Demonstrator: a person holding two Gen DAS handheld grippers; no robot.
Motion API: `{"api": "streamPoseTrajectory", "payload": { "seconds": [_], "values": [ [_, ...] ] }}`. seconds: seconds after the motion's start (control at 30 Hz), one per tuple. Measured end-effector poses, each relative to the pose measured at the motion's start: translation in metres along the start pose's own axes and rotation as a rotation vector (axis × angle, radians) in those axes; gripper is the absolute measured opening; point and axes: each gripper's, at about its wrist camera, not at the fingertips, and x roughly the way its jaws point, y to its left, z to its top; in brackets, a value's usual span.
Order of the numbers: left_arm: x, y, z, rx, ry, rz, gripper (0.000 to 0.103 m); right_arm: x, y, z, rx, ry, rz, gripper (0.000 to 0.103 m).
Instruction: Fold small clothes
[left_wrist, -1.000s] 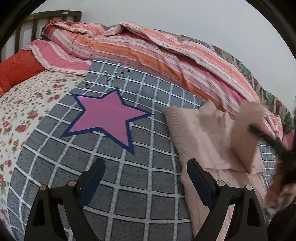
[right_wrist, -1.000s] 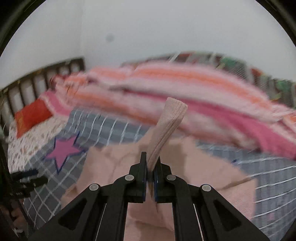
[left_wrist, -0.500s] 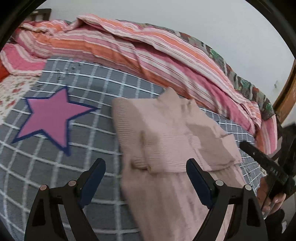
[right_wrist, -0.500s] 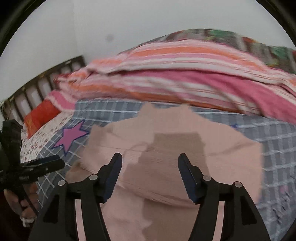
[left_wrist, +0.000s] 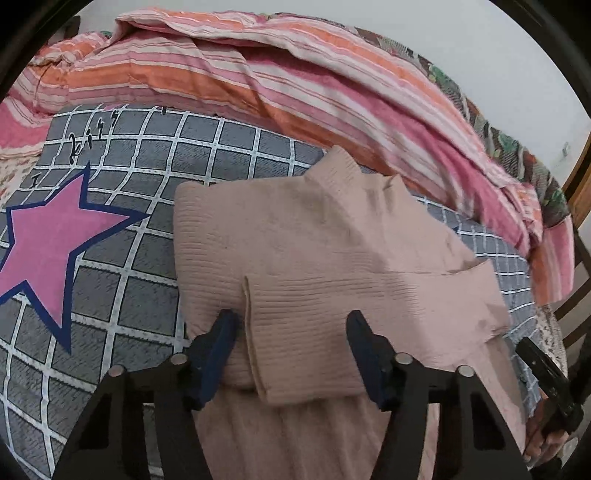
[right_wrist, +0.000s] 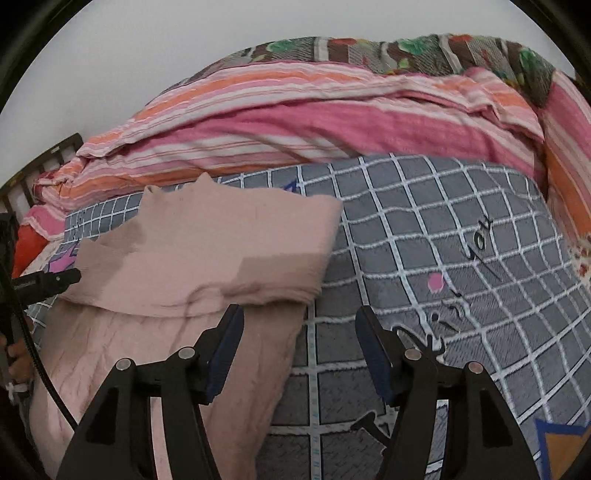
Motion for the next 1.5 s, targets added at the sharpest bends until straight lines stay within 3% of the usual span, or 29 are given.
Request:
{"api": "streamPoseTrajectory", "payload": {
  "seconds": [0.07,0.1,0.13,0.17,0.33,0.4,0.5,0.6,0.7,0.83,0.93,1.0,1.5],
  "values": [
    [0.003,-0.003,-0.001,0.01,-0.002,0.043,0.044,0.004,0.001,-0.002,-0.005,0.008,-0.003,0.062],
    [0.004,-0.007,-0.002,0.023,-0.01,0.066,0.032,0.005,0.003,-0.004,-0.008,0.014,-0.006,0.062],
    [0.004,-0.011,-0.002,0.044,-0.017,0.072,0.01,0.006,0.004,-0.003,-0.013,0.022,-0.004,0.062],
    [0.004,-0.013,-0.001,0.058,-0.018,0.059,0.007,0.006,0.005,0.0,-0.02,0.023,0.001,0.062],
    [-0.021,-0.012,0.021,0.026,-0.126,0.044,0.007,-0.005,0.015,0.023,-0.063,-0.045,0.004,0.062],
    [-0.022,-0.011,0.031,0.036,-0.147,0.096,0.007,0.002,0.017,0.037,-0.08,-0.053,-0.02,0.062],
    [-0.016,-0.003,0.034,0.039,-0.125,0.143,0.007,0.022,0.014,0.052,-0.062,-0.037,-0.089,0.062],
    [0.001,0.01,0.02,0.039,-0.038,0.168,0.011,0.051,0.009,0.055,-0.033,0.029,-0.093,0.062],
    [0.001,0.014,0.009,0.046,-0.051,0.173,0.016,0.07,0.005,0.051,-0.023,0.105,-0.094,0.062],
    [0.001,0.012,0.005,0.065,-0.051,0.183,0.034,0.06,0.004,0.056,-0.008,0.038,-0.108,0.062],
    [0.006,0.008,-0.003,0.098,-0.081,0.212,0.035,0.074,0.003,0.051,-0.009,0.079,-0.109,0.062],
    [0.006,0.003,-0.007,0.121,-0.099,0.243,0.035,0.087,-0.006,0.047,0.031,0.133,-0.063,0.061],
    [0.014,0.002,-0.004,0.131,-0.089,0.251,0.036,0.092,0.003,0.047,-0.039,0.121,-0.109,0.061]
  ]
}}
